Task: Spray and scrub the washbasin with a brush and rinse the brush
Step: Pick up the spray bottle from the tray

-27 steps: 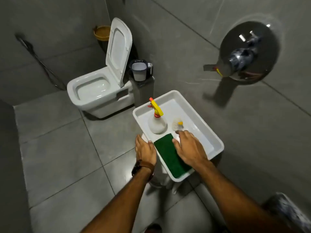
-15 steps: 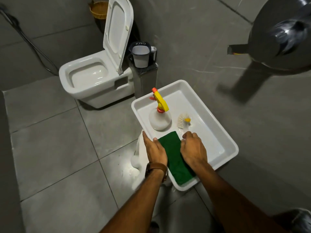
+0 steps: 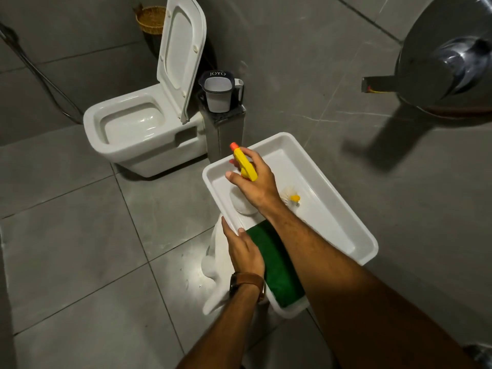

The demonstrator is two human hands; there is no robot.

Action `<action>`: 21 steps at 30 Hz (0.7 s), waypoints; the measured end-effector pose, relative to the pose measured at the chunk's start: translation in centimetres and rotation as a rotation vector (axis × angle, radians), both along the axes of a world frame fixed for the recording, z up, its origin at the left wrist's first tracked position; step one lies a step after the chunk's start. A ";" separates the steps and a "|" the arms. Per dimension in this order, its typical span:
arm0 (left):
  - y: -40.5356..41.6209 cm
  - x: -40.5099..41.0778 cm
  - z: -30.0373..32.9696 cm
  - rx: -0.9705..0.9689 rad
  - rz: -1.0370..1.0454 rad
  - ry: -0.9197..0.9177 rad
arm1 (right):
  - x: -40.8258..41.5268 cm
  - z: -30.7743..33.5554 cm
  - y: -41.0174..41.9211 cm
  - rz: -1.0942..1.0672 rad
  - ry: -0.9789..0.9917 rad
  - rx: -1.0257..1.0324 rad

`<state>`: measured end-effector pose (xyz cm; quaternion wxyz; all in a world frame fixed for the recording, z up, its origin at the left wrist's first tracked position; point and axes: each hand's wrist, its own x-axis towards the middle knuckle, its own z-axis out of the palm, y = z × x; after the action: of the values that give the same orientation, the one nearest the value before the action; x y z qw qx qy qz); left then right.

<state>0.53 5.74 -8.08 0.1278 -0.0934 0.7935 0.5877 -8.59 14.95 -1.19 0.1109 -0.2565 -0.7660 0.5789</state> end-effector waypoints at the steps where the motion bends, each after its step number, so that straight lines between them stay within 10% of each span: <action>1: -0.1 0.0 0.1 0.002 0.002 -0.001 | -0.2 0.0 -0.2 0.003 0.015 0.006; 13: -0.2 0.0 0.3 0.016 -0.004 -0.022 | 2.6 1.0 -0.6 -0.076 0.077 0.070; 21: -1.4 0.7 3.6 -0.088 -0.003 0.060 | 15.1 13.2 1.0 -0.387 0.468 0.046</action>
<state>1.24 4.35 -4.43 0.1007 -0.0803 0.8221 0.5546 6.55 16.00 11.97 0.3986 -0.2546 -0.6695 0.5727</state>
